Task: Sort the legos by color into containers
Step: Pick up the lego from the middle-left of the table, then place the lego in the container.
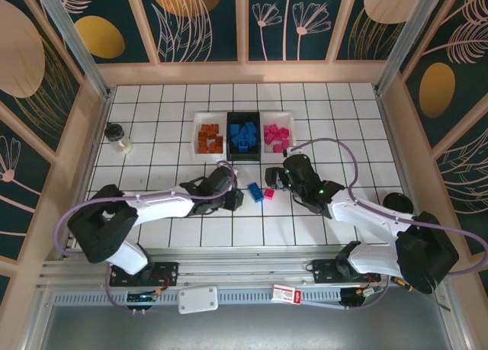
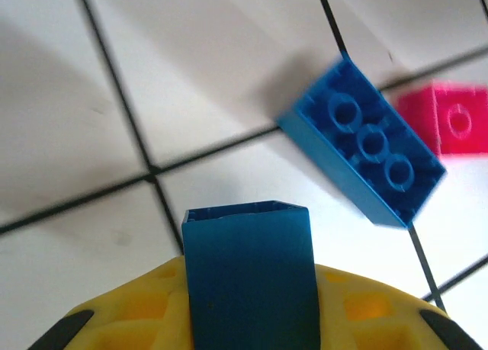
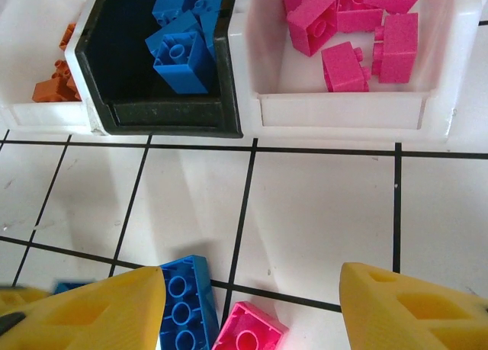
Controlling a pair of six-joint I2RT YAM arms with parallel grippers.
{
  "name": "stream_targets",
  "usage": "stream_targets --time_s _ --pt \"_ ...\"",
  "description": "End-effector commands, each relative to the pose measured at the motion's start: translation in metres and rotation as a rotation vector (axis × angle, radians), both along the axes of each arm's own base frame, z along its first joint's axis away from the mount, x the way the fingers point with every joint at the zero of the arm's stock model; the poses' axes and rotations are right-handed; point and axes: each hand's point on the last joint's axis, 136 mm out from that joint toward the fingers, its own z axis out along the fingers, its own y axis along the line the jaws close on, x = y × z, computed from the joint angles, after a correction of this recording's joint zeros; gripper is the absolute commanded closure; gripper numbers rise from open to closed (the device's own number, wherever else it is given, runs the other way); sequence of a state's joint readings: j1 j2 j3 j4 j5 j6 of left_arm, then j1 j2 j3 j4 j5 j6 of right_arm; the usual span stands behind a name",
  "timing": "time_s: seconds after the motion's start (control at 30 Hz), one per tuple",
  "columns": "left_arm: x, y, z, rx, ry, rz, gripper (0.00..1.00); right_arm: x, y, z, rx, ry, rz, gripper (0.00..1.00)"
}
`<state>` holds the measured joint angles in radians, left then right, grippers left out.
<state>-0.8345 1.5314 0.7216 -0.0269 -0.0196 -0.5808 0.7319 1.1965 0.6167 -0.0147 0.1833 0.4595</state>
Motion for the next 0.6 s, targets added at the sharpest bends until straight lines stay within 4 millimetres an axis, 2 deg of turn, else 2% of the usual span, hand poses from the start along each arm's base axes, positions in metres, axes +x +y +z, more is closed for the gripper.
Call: stream_targets --time_s 0.0,0.17,0.23,0.3,0.33,0.4,0.5,0.57 --pt "0.038 0.013 0.042 -0.086 -0.1 0.111 0.79 0.0 -0.007 0.0 0.02 -0.005 -0.037 0.37" --pt "0.093 -0.018 0.108 -0.142 -0.244 0.119 0.8 -0.004 -0.005 -0.01 0.017 0.028 -0.026 0.37" --pt "0.118 -0.024 0.116 -0.147 -0.258 0.144 0.8 -0.008 -0.002 -0.014 0.024 0.043 -0.01 0.37" --pt "0.146 -0.026 0.116 -0.159 -0.255 0.177 0.81 -0.013 0.003 -0.021 0.028 0.064 0.023 0.37" --pt "0.158 -0.028 0.105 -0.15 -0.236 0.189 0.81 -0.015 0.007 -0.023 0.029 0.074 0.044 0.37" --pt "0.18 -0.031 0.096 -0.142 -0.219 0.206 0.82 -0.02 0.015 -0.028 0.012 0.09 0.083 0.37" --pt "0.203 -0.037 0.084 -0.118 -0.203 0.222 0.81 -0.026 0.027 -0.035 -0.03 0.105 0.131 0.37" --pt "0.215 -0.039 0.08 -0.101 -0.198 0.228 0.74 -0.028 0.036 -0.04 -0.056 0.112 0.166 0.37"
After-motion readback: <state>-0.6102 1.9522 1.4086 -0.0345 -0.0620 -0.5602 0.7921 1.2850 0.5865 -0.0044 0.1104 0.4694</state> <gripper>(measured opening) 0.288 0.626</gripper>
